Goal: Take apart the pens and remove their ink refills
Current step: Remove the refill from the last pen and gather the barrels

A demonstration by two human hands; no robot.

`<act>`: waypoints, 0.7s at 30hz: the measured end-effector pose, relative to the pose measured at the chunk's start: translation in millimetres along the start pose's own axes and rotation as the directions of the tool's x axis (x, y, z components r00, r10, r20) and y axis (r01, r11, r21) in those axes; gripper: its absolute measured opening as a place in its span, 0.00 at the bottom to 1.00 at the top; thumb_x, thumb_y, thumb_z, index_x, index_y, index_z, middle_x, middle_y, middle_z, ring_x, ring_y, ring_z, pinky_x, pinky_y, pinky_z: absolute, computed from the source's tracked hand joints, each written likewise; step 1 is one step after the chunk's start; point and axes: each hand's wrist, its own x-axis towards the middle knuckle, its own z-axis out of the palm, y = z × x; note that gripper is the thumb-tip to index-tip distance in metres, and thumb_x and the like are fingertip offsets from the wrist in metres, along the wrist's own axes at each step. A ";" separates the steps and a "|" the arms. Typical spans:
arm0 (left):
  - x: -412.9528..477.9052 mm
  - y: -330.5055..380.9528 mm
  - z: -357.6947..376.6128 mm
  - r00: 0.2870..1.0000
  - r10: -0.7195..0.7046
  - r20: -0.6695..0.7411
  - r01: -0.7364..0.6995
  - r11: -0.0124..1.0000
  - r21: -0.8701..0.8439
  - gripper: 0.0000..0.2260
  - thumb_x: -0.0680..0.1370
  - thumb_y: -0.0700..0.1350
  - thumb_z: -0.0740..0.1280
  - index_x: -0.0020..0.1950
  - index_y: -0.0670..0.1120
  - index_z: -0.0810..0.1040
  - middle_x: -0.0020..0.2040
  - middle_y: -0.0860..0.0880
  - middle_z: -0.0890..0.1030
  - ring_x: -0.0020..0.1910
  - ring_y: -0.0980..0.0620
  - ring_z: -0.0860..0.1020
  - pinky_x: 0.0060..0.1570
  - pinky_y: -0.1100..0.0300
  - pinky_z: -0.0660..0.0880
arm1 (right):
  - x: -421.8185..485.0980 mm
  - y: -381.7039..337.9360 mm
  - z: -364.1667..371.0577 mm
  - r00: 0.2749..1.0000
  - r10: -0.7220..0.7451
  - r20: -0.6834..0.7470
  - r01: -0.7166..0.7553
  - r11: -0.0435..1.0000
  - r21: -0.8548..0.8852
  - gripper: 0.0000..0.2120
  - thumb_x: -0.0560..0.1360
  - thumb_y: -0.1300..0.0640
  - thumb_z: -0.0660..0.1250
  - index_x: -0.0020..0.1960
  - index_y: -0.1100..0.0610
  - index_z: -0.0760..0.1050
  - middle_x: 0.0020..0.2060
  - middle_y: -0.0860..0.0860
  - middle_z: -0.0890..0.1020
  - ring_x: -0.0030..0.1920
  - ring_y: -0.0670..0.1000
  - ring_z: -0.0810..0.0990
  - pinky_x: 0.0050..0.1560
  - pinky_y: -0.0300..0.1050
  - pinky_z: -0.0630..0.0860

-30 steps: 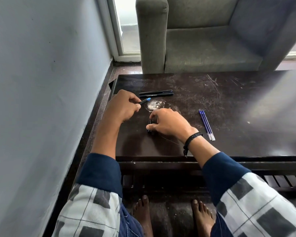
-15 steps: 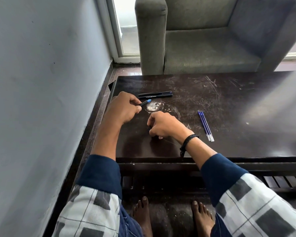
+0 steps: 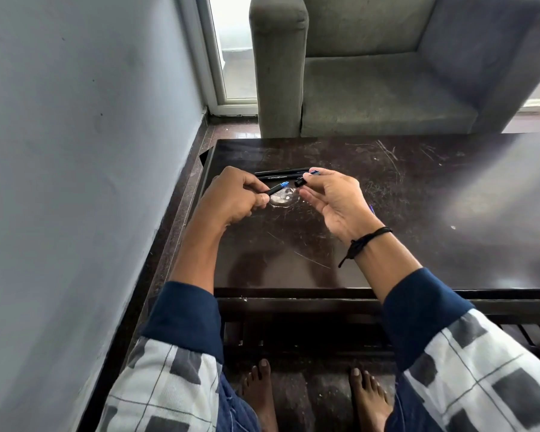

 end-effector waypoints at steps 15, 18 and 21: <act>2.6 -0.7 3.8 0.999 -0.010 0.046 0.010 1.000 -0.013 0.06 0.76 0.37 0.74 0.49 0.48 0.85 0.41 0.45 0.86 0.41 0.52 0.82 0.43 0.58 0.82 | -2.0 2.4 3.2 0.999 0.025 0.029 -0.029 0.992 0.122 0.11 0.77 0.69 0.69 0.59 0.64 0.77 0.45 0.60 0.84 0.38 0.55 0.87 0.40 0.44 0.84; 3.7 -1.6 5.2 0.999 -0.010 0.042 0.011 1.000 -0.004 0.06 0.76 0.37 0.74 0.49 0.48 0.85 0.41 0.45 0.86 0.40 0.51 0.83 0.41 0.60 0.81 | -3.9 4.4 4.3 0.998 0.022 0.057 -0.026 0.998 0.053 0.11 0.77 0.68 0.70 0.60 0.64 0.77 0.45 0.60 0.84 0.37 0.54 0.86 0.41 0.44 0.85; 5.3 -4.2 4.9 1.000 0.002 0.027 -0.002 1.000 0.020 0.06 0.75 0.38 0.74 0.48 0.49 0.86 0.39 0.45 0.86 0.37 0.52 0.82 0.40 0.59 0.79 | -5.0 7.6 6.6 0.998 0.027 0.063 -0.028 1.000 0.009 0.10 0.77 0.68 0.70 0.59 0.63 0.77 0.47 0.60 0.82 0.38 0.53 0.86 0.42 0.45 0.85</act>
